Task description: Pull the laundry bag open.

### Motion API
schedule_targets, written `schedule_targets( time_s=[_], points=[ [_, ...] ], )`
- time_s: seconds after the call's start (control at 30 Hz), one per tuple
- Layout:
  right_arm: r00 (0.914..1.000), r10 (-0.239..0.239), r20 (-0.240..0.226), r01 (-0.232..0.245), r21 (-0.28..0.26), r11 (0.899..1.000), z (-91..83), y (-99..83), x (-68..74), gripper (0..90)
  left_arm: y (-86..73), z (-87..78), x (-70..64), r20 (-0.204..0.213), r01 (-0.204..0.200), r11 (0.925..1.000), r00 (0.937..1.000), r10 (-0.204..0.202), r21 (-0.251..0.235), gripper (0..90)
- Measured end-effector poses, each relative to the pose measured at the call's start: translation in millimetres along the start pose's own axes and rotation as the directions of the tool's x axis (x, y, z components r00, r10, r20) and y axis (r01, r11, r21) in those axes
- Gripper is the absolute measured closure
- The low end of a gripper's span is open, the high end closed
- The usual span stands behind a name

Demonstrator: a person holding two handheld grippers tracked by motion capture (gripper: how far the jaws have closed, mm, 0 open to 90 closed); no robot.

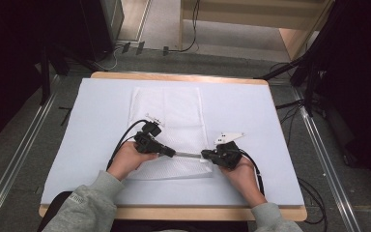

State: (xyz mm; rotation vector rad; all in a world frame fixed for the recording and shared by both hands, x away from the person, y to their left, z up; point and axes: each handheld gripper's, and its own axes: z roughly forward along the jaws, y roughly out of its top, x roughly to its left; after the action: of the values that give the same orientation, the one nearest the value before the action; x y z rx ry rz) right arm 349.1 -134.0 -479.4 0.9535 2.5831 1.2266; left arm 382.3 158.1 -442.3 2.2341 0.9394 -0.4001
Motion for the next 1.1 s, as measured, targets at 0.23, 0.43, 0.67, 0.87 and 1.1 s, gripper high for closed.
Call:
schedule_targets(
  time_s=[0.23, 0.43, 0.67, 0.87, 1.1],
  points=[
    [1.0000, -0.003, 0.001, 0.003, 0.003, 1.000, 0.0, 0.5, 0.1, 88.4, -5.0, -4.7, 0.9, 0.000, 0.009, 0.9999, 1.0000, -0.009, -0.004, 88.0],
    [0.9999, -0.010, 0.004, 0.010, 0.008, 1.000, -0.2, 0.9, 0.9, 88.4, -10.2, -11.3, 5.6, 0.000, 0.026, 0.9996, 0.9997, -0.026, -0.011, 88.0],
    [0.9999, -0.010, 0.007, 0.010, 0.014, 1.000, -0.3, 1.4, 1.6, 88.4, -16.3, -17.8, 7.9, -0.010, 0.040, 0.9988, 0.9991, -0.040, -0.028, 88.0],
    [0.9999, -0.012, 0.005, 0.012, 0.015, 1.000, -0.3, 1.6, 1.3, 88.4, -20.0, -20.3, 9.6, -0.003, 0.047, 0.9985, 0.9989, -0.048, -0.028, 88.0],
    [0.9997, -0.022, 0.004, 0.022, 0.014, 1.000, -0.1, 1.9, 1.2, 88.4, -21.8, -21.1, 9.7, -0.020, 0.052, 0.9983, 0.9984, -0.053, -0.027, 88.1]
  ],
)
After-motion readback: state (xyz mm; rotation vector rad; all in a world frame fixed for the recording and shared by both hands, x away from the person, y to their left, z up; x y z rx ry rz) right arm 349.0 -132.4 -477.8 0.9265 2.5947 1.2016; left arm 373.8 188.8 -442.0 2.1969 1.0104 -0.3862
